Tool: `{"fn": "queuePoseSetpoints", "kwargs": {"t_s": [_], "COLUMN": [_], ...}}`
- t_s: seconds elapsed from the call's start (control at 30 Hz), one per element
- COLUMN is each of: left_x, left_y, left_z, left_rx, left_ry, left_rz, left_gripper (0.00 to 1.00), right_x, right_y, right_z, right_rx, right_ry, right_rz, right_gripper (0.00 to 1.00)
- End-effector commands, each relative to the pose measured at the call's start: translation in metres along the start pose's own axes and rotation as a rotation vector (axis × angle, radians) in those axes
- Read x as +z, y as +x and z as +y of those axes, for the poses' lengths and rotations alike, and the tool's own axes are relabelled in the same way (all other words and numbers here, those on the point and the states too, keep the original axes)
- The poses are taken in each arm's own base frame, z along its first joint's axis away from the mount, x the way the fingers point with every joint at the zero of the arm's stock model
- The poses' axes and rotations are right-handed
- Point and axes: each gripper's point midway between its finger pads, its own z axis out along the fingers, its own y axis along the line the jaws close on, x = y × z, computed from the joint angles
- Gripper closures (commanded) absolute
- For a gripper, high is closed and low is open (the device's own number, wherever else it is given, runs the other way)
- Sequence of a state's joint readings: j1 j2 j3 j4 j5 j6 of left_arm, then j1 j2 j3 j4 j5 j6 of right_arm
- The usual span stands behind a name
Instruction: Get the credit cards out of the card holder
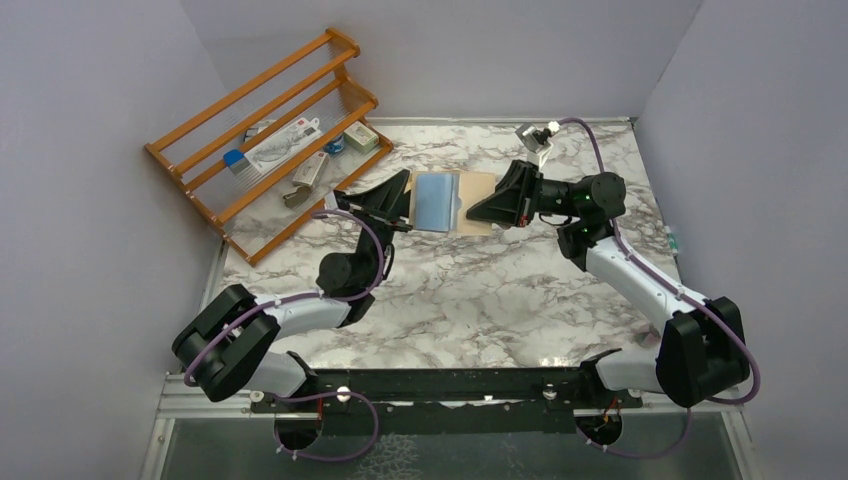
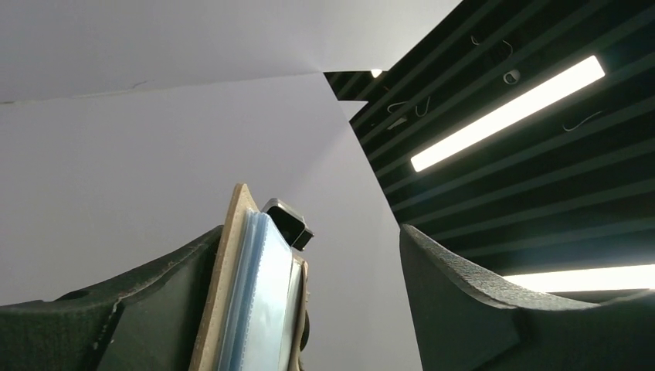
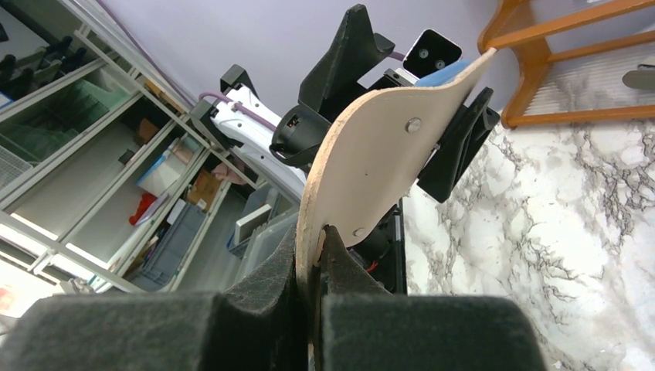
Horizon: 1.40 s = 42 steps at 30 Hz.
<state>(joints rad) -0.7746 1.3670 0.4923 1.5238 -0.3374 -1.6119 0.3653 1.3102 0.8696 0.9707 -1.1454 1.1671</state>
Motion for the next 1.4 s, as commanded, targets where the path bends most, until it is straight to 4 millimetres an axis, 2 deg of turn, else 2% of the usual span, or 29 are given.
{"fn": "queuePoseSetpoints", "kwargs": {"t_s": [0.0,0.23,0.53,1.0,1.17,1.23,1.27,1.37], "left_x": [-0.0029,-0.0056,-0.0050,-0.0048,-0.0057,-0.0056,-0.0055,-0.0055], "left_y": [-0.0003,-0.0048,-0.0034,-0.0025,-0.0041,-0.0038,-0.0037,-0.0034], "left_z": [-0.0398,-0.0419,-0.0448,-0.0442,-0.0432,-0.0436,-0.0438,-0.0439], "left_rx": [-0.056,-0.019,-0.002,0.013,0.014,0.012,0.012,0.017], "left_ry": [0.133,0.105,0.100,0.090,0.087,0.087,0.088,0.086], "left_rz": [-0.006,-0.028,-0.023,-0.020,-0.026,-0.025,-0.024,-0.023], "left_gripper": [0.24,0.30,0.42,0.48,0.55,0.63,0.70,1.00], "right_x": [-0.0020,-0.0028,-0.0031,-0.0035,-0.0041,-0.0043,-0.0042,-0.0048], "right_y": [-0.0002,-0.0016,0.0000,0.0012,0.0020,0.0031,0.0036,0.0052], "right_z": [0.0017,-0.0012,-0.0037,-0.0033,-0.0038,-0.0050,-0.0052,-0.0077], "right_rx": [-0.036,-0.037,-0.028,-0.028,-0.026,-0.022,-0.022,-0.016], "right_ry": [-0.001,0.010,0.011,0.007,0.007,0.008,0.008,0.011], "right_rz": [-0.006,-0.011,-0.011,-0.012,-0.010,-0.010,-0.009,-0.010], "right_gripper": [0.99,0.99,0.99,0.99,0.99,0.99,0.99,0.99]}}
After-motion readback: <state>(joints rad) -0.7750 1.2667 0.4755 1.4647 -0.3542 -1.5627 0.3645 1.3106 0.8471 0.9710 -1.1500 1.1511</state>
